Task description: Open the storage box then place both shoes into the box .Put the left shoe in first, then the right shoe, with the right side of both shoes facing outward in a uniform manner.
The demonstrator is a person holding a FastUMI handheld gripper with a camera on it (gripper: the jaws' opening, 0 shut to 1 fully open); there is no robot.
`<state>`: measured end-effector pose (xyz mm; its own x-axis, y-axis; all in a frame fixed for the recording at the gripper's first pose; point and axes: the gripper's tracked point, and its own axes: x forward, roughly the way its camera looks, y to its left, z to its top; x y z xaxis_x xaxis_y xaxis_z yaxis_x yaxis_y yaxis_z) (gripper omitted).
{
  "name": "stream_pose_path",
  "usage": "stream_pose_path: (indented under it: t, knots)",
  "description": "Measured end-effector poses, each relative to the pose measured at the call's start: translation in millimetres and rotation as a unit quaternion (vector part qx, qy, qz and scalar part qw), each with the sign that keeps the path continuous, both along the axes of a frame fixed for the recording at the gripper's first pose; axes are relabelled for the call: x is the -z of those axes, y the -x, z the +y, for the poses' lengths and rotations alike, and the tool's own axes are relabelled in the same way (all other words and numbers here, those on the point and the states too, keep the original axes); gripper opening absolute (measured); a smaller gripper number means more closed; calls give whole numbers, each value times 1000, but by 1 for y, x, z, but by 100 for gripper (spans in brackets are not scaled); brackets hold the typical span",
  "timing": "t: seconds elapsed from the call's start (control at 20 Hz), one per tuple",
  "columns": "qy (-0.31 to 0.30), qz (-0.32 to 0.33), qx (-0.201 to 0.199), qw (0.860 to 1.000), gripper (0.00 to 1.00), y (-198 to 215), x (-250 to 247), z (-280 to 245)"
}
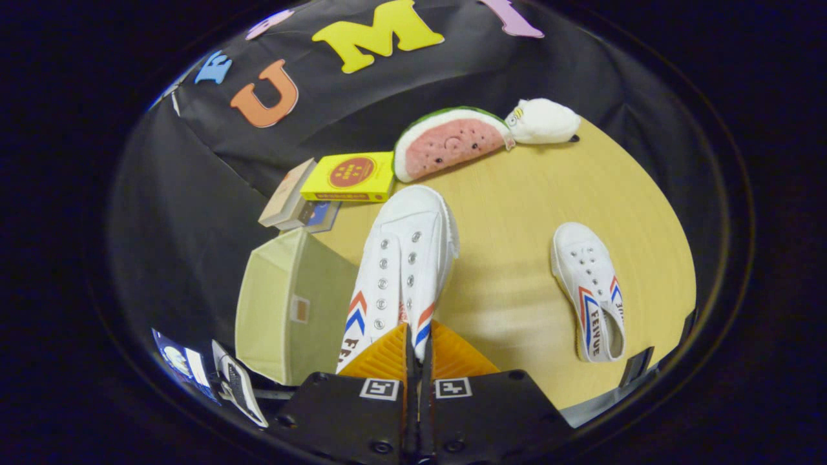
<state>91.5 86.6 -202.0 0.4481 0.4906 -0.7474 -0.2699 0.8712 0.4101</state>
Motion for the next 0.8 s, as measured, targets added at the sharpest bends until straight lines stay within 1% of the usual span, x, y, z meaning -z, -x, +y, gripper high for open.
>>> stream_pose_path:
  t: [0.15,0.25,0.4,0.55,0.65,0.8]
  knots:
    - [-1,-30,0,1000,6,15,-45,38]
    - [-10,-42,-9,999,6,28,-69,73]
    - [-20,-50,-27,998,7,46,-84,129]
    - [-6,-51,-39,998,6,56,-73,178]
    - [-1,-41,-46,998,7,59,-55,210]
    - [18,-26,-52,998,6,69,-24,241]
